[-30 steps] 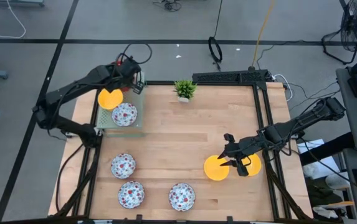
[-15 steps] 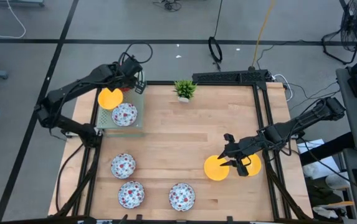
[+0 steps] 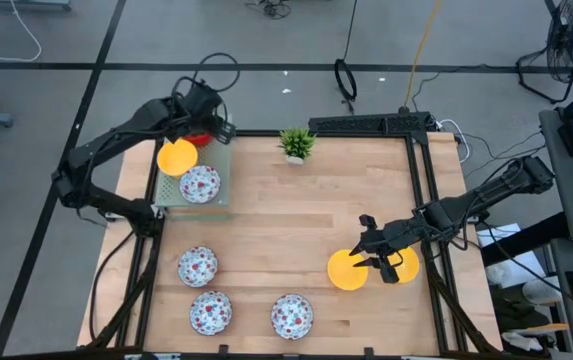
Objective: Pick & Place Mini bowls
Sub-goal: Stack the yellow bowl on the yellow bowls on the shelf
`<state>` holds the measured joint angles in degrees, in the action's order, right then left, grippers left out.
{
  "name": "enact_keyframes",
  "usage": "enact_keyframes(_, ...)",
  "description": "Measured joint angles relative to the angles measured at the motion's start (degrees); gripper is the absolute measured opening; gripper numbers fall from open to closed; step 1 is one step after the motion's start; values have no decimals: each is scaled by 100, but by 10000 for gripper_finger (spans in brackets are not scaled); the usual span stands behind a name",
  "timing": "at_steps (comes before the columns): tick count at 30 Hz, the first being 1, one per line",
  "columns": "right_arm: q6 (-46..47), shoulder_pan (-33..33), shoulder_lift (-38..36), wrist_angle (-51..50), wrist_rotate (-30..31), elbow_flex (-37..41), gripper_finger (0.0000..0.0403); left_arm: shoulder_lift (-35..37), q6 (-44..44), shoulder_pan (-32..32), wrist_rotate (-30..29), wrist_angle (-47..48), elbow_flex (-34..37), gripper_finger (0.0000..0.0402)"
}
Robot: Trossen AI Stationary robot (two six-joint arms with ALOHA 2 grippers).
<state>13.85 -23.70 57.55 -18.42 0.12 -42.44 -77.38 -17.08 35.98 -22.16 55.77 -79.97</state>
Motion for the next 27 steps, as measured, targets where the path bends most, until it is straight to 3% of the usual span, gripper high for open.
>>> enact_keyframes(5,2,0,1,-6,0,-2,130,-1,243,-475,984,-213,-218,154)
enact_keyframes(13,96,-158,71,-939,-35,-2,130,-3,396,-1615,1033,-645,-210,154)
enact_keyframes(18,1583,-366,230,-1571,-124,-2,130,-5,174,-2141,1024,-649,-207,154)
enact_keyframes(22,3018,-431,369,-2016,-853,-2,130,-5,92,-2446,1009,-656,-205,154)
enact_keyframes(27,3692,-738,658,-2166,-1111,-2,130,-5,26,-2706,822,-656,-203,154)
